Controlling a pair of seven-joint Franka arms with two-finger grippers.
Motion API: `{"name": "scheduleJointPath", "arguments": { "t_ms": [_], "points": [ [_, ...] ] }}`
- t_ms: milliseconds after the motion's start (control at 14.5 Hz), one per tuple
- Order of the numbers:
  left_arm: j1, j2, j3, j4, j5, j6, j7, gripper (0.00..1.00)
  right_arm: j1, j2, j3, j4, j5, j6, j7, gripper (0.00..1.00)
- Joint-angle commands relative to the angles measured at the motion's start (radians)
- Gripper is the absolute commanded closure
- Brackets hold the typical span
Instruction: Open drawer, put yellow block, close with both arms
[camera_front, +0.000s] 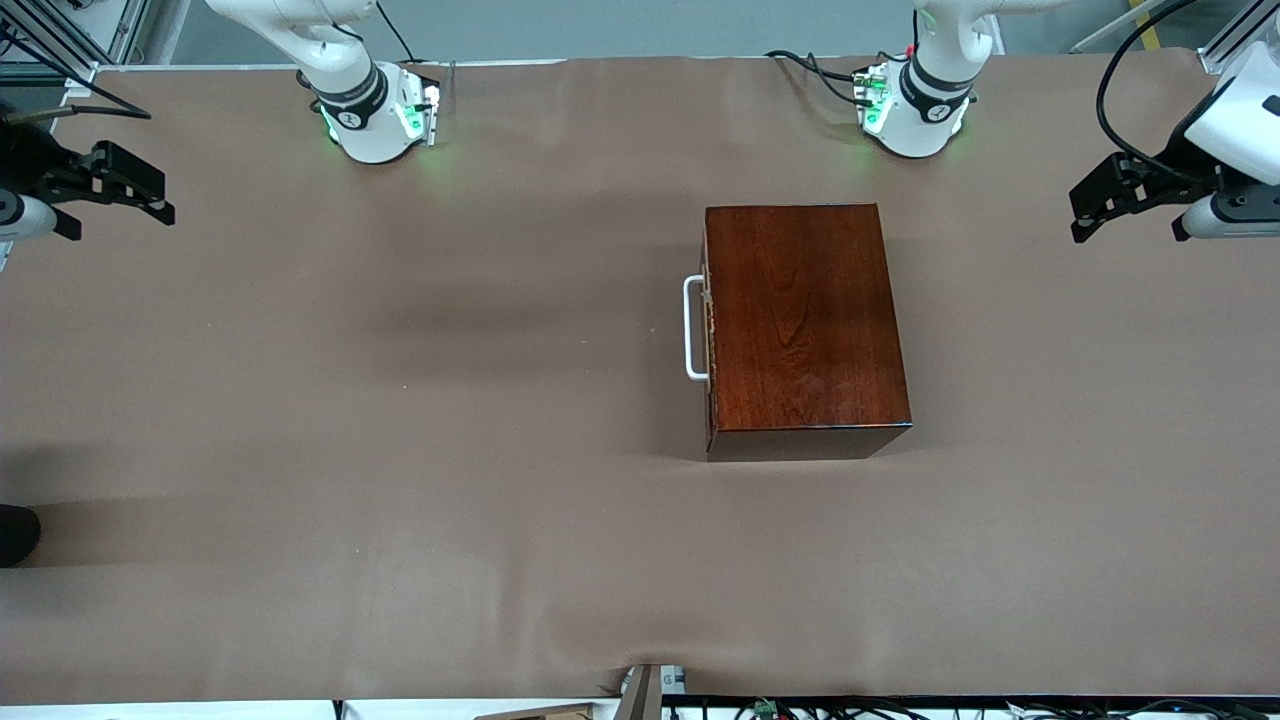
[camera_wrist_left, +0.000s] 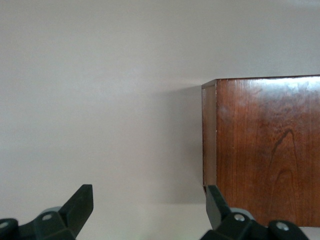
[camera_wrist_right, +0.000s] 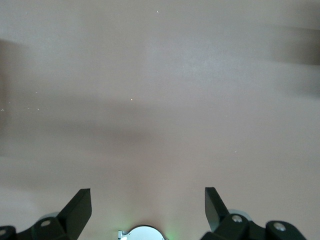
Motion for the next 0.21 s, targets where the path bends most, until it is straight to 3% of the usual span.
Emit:
{"name": "scheduleJointPath", "arguments": {
  "t_ms": [0, 138],
  "points": [
    [0.023, -0.002, -0.009, 0.007, -0.018, -0.038, 0.018, 0.00, 0.000, -0.023, 0.001, -0.023, -0.005, 0.000, -0.008, 0.00],
    [0.023, -0.004, -0.008, 0.007, -0.018, -0.041, 0.014, 0.00, 0.000, -0.023, 0.001, -0.023, -0.005, 0.000, -0.008, 0.00]
  ]
}}
